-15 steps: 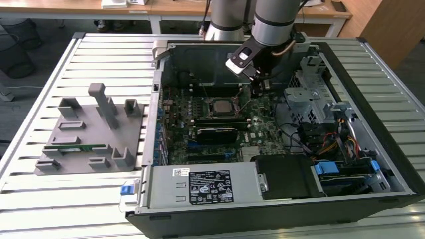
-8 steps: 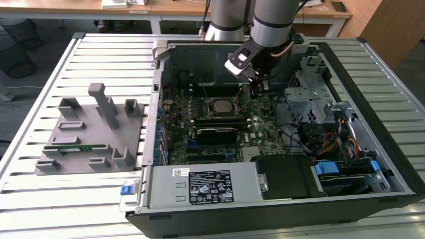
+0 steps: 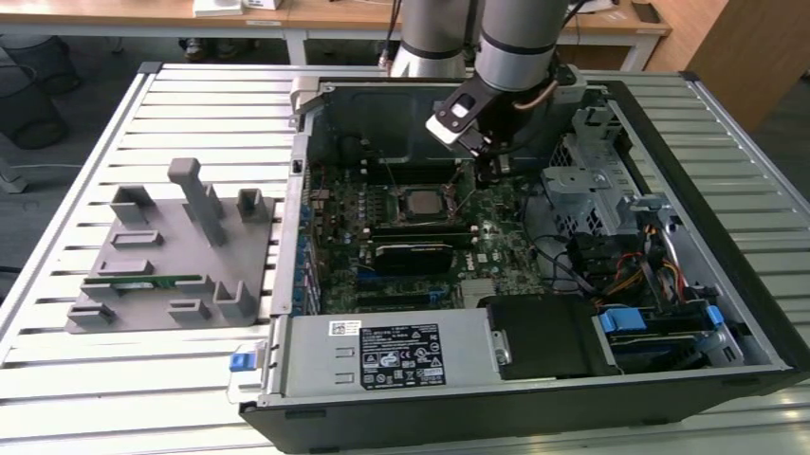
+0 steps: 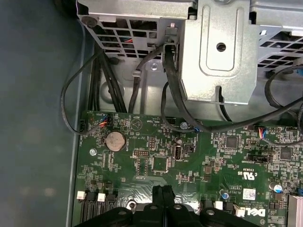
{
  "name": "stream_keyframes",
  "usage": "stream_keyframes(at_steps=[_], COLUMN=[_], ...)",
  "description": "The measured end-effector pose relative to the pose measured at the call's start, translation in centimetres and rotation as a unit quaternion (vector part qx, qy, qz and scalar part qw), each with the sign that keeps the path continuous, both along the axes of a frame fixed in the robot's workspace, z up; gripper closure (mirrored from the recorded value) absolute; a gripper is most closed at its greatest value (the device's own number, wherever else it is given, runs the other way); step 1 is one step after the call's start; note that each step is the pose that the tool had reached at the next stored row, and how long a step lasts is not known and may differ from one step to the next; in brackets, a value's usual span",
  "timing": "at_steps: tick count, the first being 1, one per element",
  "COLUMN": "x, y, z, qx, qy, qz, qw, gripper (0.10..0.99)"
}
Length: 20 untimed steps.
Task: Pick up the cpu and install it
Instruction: 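Close the cpu cover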
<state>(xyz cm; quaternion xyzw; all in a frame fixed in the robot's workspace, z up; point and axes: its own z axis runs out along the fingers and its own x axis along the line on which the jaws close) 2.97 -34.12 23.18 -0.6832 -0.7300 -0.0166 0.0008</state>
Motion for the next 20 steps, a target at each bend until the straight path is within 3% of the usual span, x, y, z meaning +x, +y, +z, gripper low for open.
stream_keyframes(at_steps=[20], x=[-0.22], y=[0.0], z=[-0.34], qx=[0.0014], qy=[0.0008], qz=[0.0], qw=[1.0], gripper=[0.98])
